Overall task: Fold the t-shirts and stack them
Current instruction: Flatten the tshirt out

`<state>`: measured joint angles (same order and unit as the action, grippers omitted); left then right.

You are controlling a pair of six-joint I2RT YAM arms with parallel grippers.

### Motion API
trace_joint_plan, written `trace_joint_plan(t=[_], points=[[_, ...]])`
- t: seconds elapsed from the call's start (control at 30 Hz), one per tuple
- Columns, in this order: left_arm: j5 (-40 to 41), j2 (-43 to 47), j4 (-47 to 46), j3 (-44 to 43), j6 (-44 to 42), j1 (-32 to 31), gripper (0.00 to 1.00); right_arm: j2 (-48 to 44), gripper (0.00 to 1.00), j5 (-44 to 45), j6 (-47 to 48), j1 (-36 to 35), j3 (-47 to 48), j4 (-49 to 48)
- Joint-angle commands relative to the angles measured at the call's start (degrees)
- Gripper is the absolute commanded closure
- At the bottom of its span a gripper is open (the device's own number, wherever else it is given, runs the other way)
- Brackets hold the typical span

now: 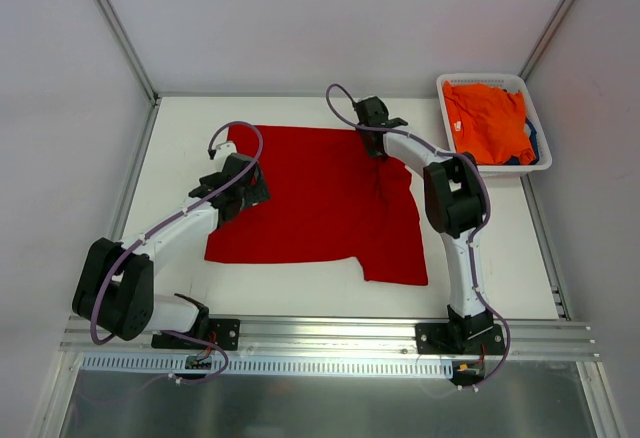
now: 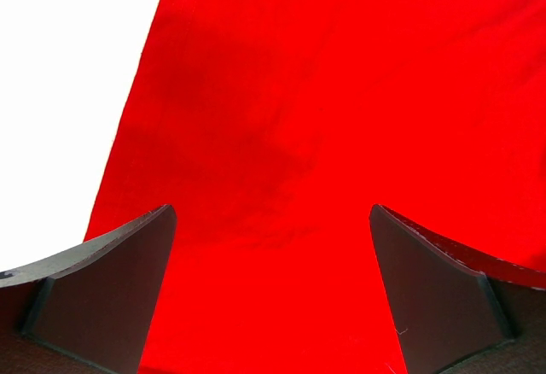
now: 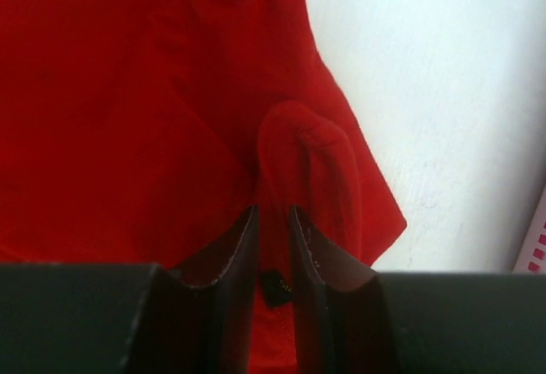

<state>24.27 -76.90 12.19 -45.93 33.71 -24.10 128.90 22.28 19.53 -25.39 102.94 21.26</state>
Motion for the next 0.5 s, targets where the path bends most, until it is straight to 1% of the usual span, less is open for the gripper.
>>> trace_joint_plan(t=[0.0, 0.07, 0.13, 0.17, 0.27, 0.47], points=[[0.3, 0.3, -1.0, 0.3, 0.5, -0.8, 0.01, -0.2, 0.77, -0.7, -1.5, 0.2, -0.7, -0.4], [0.3, 0.1, -1.0, 0.4, 0.4, -0.8, 0.01, -0.2, 0.77, -0.9, -1.6, 0.2, -0.7, -0.6], [0.4, 0.2, -1.0, 0.3, 0.3, -0.8, 0.01, -0.3, 0.83, -1.1, -1.5, 0.2, -0.7, -0.5], [0.5, 0.2, -1.0, 0.2, 0.3, -0.9, 0.01, -0.3, 0.89, -1.3, -1.5, 0.3, -0.6, -0.5], [0.5, 0.1, -1.0, 0.1, 0.2, -0.8, 0.01, -0.4, 1.00, -0.9, -1.5, 0.3, -0.5, -0.5], [0.3, -0.4, -1.0, -0.1, 0.2, -0.8, 0.01, -2.6, 1.00, 1.5, -1.8, 0.8, -1.5, -0.6]])
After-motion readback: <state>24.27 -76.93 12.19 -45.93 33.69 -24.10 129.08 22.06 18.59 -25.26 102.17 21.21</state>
